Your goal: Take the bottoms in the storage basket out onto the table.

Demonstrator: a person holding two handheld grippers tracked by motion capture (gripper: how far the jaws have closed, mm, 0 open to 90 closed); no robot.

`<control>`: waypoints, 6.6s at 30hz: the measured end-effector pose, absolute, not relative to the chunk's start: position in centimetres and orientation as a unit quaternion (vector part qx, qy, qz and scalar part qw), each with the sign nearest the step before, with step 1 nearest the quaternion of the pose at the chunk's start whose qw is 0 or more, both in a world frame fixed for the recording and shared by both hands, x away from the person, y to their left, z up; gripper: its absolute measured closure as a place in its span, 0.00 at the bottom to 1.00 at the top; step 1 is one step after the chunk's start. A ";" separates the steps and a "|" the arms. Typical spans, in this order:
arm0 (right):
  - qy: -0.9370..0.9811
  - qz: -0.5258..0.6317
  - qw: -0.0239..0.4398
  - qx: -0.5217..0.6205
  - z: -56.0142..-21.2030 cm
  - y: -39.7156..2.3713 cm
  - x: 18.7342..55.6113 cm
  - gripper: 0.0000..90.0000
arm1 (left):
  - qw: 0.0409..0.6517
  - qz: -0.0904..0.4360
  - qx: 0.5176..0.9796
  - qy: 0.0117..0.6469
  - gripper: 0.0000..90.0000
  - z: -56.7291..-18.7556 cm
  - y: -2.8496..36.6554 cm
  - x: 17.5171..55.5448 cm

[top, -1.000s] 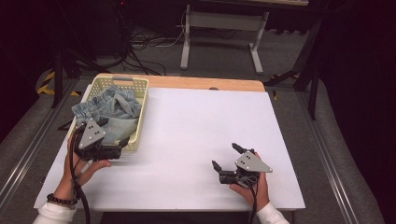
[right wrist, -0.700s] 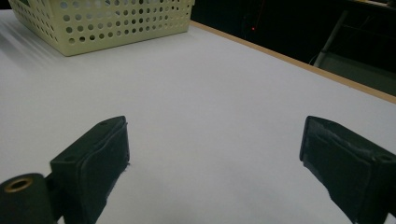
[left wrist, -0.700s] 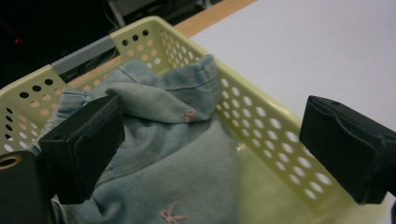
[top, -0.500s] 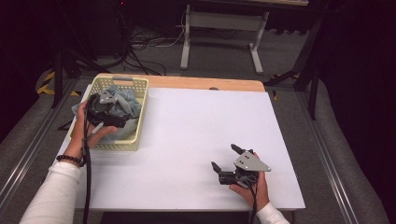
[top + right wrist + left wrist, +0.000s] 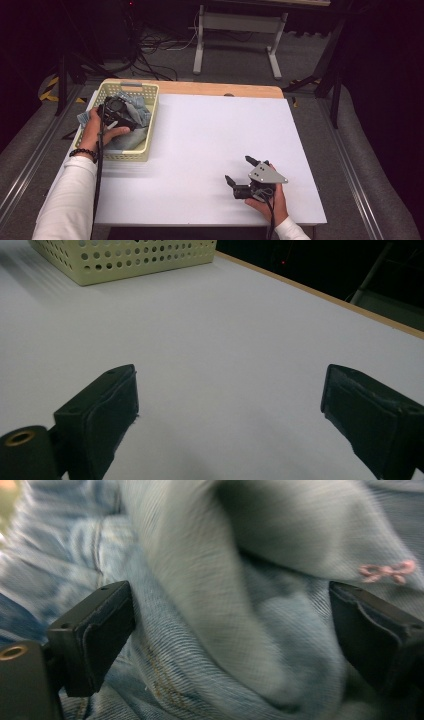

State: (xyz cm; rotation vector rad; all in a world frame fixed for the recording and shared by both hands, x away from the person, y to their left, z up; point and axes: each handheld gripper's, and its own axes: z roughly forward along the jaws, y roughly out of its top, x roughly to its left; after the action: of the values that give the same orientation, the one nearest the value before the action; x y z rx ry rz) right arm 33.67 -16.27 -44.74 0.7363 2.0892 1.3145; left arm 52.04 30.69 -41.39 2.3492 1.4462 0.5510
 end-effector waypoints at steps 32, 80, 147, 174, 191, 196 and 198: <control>0.787 0.481 0.278 0.270 -44.9 -16.0 33.6 0.10 | 0.235 0.269 0.794 0.491 0.88 -38.2 30.4 49.5; 0.757 0.490 0.296 0.315 -44.4 -17.7 34.4 0.10 | 0.398 0.328 0.783 0.347 0.89 -29.0 19.9 46.2; 0.700 0.506 0.346 0.367 -40.7 -20.9 35.1 0.24 | 0.410 0.218 0.856 0.227 0.20 -44.2 13.2 36.0; 0.762 0.444 0.307 0.358 -41.6 -19.5 36.1 0.76 | 0.370 0.176 0.869 0.275 0.57 -46.0 10.8 39.3; 0.746 0.465 0.323 0.351 -39.8 -20.6 34.7 0.86 | 0.438 0.213 0.829 0.273 0.82 -41.9 12.5 38.7; 0.745 0.481 0.318 0.336 -38.7 -20.7 33.3 0.86 | 0.450 0.242 0.816 0.272 0.81 -39.8 13.5 37.8; 0.748 0.484 0.314 0.329 -38.6 -20.6 32.8 0.86 | 0.454 0.246 0.812 0.272 0.80 -39.3 14.0 37.7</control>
State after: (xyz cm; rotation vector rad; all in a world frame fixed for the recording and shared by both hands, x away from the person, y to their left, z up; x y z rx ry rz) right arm 32.81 -20.61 -38.59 0.8676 1.9714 1.2763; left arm 37.69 14.02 -39.30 2.0052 0.6712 0.6066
